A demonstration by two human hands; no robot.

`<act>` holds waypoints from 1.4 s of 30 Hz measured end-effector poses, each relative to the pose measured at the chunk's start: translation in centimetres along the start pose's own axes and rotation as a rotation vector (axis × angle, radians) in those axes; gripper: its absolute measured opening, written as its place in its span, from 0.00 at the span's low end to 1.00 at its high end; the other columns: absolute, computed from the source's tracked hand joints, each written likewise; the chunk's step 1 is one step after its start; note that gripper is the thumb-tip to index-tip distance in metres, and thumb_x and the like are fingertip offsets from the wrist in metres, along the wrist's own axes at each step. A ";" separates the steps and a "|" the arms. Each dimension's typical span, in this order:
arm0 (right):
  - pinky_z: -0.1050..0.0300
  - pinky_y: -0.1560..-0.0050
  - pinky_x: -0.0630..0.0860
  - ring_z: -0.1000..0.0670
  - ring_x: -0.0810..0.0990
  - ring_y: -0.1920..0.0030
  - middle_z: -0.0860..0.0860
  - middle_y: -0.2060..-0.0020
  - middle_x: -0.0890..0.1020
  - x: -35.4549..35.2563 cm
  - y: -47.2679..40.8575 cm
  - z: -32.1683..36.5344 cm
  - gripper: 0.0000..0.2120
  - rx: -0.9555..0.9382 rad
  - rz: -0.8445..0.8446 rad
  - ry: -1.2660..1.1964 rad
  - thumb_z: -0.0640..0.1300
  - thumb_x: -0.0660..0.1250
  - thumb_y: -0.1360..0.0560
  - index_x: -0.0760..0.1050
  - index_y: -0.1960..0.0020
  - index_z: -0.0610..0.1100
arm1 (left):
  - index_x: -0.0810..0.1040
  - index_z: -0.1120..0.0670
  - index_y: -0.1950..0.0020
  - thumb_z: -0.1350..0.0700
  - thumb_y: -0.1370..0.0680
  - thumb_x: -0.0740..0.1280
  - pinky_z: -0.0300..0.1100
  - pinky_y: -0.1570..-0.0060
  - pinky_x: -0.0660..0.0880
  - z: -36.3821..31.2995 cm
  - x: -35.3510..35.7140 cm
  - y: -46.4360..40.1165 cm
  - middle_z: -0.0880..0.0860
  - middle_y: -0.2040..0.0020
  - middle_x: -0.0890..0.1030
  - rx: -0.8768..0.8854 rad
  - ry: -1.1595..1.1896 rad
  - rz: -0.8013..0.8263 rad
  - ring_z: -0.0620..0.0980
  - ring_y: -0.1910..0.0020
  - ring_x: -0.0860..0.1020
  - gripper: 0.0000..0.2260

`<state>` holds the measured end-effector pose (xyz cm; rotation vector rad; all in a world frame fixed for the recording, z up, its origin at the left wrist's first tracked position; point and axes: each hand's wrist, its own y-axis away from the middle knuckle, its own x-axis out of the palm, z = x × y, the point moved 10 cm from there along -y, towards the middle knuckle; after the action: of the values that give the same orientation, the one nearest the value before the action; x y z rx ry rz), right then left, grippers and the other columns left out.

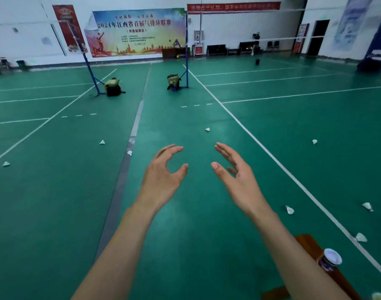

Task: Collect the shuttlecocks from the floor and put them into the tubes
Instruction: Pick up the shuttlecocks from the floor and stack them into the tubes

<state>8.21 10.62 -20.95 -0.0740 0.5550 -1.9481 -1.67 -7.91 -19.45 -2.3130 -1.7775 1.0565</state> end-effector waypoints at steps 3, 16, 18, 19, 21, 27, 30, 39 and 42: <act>0.40 0.24 0.67 0.63 0.71 0.28 0.65 0.30 0.75 -0.9 -7.6 -1.7 0.29 0.016 -0.052 0.035 0.65 0.68 0.27 0.71 0.27 0.61 | 0.78 0.43 0.34 0.55 0.24 0.74 0.45 0.31 0.71 0.9 0.0 -8.0 0.40 0.31 0.74 0.056 -0.061 0.060 0.41 0.35 0.75 0.20; 0.38 0.24 0.66 0.61 0.67 0.24 0.64 0.28 0.74 -9.3 -31.2 -8.0 0.33 -0.038 -0.180 0.081 0.59 0.68 0.23 0.60 0.21 0.61 | 0.70 0.43 0.26 0.51 0.23 0.70 0.50 0.33 0.68 -2.1 10.1 -37.4 0.43 0.23 0.66 0.571 -0.665 0.306 0.50 0.29 0.71 0.26; 0.37 0.25 0.66 0.60 0.67 0.24 0.64 0.28 0.74 -11.6 -34.1 -10.4 0.32 -0.021 -0.228 0.105 0.58 0.68 0.23 0.62 0.22 0.61 | 0.70 0.43 0.26 0.51 0.23 0.71 0.50 0.33 0.67 -1.9 13.8 -41.1 0.42 0.24 0.66 0.588 -0.604 0.330 0.49 0.29 0.71 0.26; 0.37 0.25 0.66 0.60 0.67 0.24 0.63 0.28 0.74 -13.0 -36.0 -11.8 0.31 -0.016 -0.250 0.111 0.57 0.68 0.22 0.63 0.22 0.61 | 0.71 0.42 0.27 0.51 0.24 0.71 0.50 0.33 0.67 -1.7 16.4 -43.3 0.42 0.24 0.67 0.608 -0.575 0.351 0.49 0.29 0.71 0.25; 0.37 0.25 0.67 0.61 0.67 0.25 0.64 0.28 0.74 -15.2 -38.5 -13.9 0.29 0.009 -0.281 0.131 0.55 0.68 0.22 0.64 0.23 0.61 | 0.71 0.42 0.28 0.51 0.24 0.71 0.50 0.33 0.67 -1.3 20.5 -46.2 0.41 0.24 0.66 0.632 -0.524 0.390 0.47 0.29 0.70 0.25; 0.43 0.24 0.67 0.66 0.67 0.27 0.65 0.28 0.73 -25.9 -46.1 -21.7 0.29 0.130 -0.445 0.300 0.51 0.68 0.23 0.65 0.23 0.61 | 0.68 0.40 0.26 0.49 0.21 0.68 0.51 0.29 0.64 -1.4 38.8 -57.0 0.40 0.23 0.63 0.758 -0.454 0.571 0.47 0.28 0.69 0.24; 0.46 0.25 0.67 0.66 0.67 0.27 0.66 0.28 0.73 -32.9 -46.7 -25.1 0.29 0.233 -0.567 0.345 0.51 0.68 0.23 0.66 0.24 0.61 | 0.69 0.40 0.26 0.48 0.21 0.68 0.52 0.26 0.63 -3.7 48.5 -60.6 0.40 0.24 0.65 0.784 -0.350 0.689 0.47 0.28 0.69 0.23; 0.48 0.26 0.68 0.66 0.70 0.30 0.66 0.32 0.76 -55.3 -39.8 -35.5 0.25 0.540 -0.894 0.481 0.52 0.70 0.20 0.67 0.26 0.65 | 0.71 0.42 0.27 0.50 0.21 0.68 0.52 0.29 0.65 -13.7 77.8 -59.9 0.42 0.24 0.66 1.028 -0.229 1.037 0.47 0.29 0.70 0.22; 0.53 0.28 0.69 0.62 0.72 0.31 0.63 0.34 0.77 -63.1 -39.1 -39.6 0.23 0.558 -0.965 0.474 0.49 0.68 0.18 0.67 0.27 0.63 | 0.72 0.42 0.27 0.50 0.21 0.68 0.52 0.29 0.65 -16.3 86.5 -60.0 0.42 0.24 0.66 1.052 -0.234 1.091 0.47 0.32 0.72 0.21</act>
<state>-9.00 92.64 -27.76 0.5874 0.2505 -3.0324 -33.78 93.62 -23.75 -2.2365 0.3337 1.7521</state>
